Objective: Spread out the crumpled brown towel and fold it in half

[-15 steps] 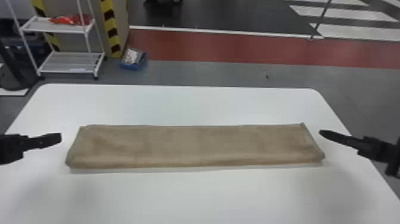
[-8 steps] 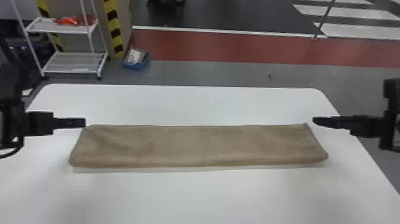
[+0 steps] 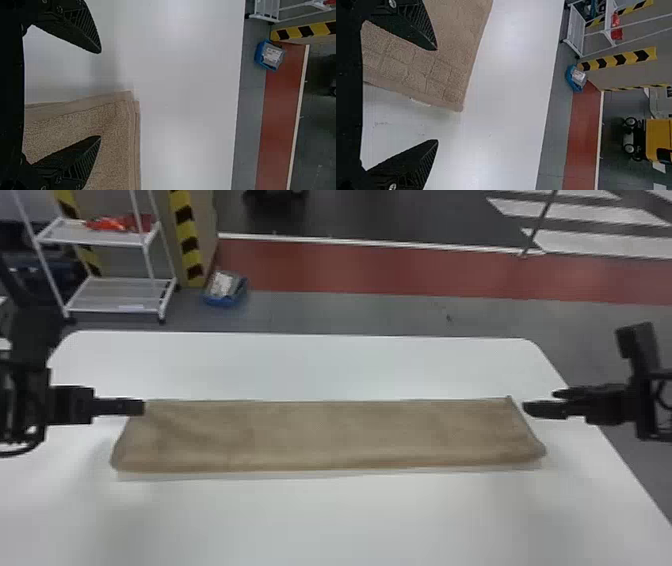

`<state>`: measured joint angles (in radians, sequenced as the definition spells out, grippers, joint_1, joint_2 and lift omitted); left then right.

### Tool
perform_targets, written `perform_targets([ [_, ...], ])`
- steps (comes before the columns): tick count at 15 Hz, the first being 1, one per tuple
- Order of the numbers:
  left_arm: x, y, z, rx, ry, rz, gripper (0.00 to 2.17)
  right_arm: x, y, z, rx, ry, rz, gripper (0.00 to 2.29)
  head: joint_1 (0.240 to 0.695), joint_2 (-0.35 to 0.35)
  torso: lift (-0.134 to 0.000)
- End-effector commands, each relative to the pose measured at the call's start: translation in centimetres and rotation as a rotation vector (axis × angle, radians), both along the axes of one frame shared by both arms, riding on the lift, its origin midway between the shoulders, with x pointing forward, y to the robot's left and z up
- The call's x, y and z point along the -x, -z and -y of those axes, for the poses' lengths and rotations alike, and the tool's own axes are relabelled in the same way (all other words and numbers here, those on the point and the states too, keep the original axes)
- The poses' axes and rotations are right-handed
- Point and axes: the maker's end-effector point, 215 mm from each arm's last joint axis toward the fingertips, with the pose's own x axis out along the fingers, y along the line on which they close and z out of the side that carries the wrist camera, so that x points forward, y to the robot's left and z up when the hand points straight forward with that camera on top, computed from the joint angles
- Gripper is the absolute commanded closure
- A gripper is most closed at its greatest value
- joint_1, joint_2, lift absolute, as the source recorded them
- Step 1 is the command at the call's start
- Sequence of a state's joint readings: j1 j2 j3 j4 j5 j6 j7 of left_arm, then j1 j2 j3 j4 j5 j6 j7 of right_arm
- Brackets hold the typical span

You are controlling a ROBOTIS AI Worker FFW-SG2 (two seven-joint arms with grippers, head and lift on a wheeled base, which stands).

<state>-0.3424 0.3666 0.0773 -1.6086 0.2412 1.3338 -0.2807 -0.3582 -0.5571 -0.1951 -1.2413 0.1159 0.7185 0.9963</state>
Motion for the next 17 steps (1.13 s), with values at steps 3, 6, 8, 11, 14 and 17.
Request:
perform_targets([
  [3, 0.8, 1.1, 0.4, 0.014, 0.002, -0.001, 0.14, 0.9, 1.8, 0.6, 0.021, -0.013, -0.008, 0.05, 0.695, -0.129, -0.123],
  [6, 1.3, 1.4, 0.3, 0.017, 0.002, 0.018, 0.14, 1.2, 1.9, 0.9, 0.008, -0.009, -0.003, 0.05, 0.695, -0.136, -0.123],
  [8, 1.3, 1.4, 0.3, 0.017, 0.003, 0.018, 0.14, 1.3, 1.9, 0.8, 0.001, -0.012, -0.006, 0.05, 0.695, -0.139, -0.123],
  [11, 1.5, 1.2, 0.3, 0.015, 0.009, 0.023, 0.14, 1.4, 2.1, 0.5, -0.007, -0.016, -0.009, 0.05, 0.695, -0.137, -0.123],
  [14, 1.5, 1.2, 0.4, 0.016, 0.009, 0.025, 0.14, 1.4, 2.1, 0.4, -0.011, -0.016, -0.009, 0.05, 0.695, -0.136, -0.123],
  [17, 1.5, 1.2, 0.7, 0.021, 0.01, 0.025, 0.13, 1.6, 2.3, 0.3, -0.017, -0.014, -0.015, 0.06, 0.695, -0.136, -0.123],
])
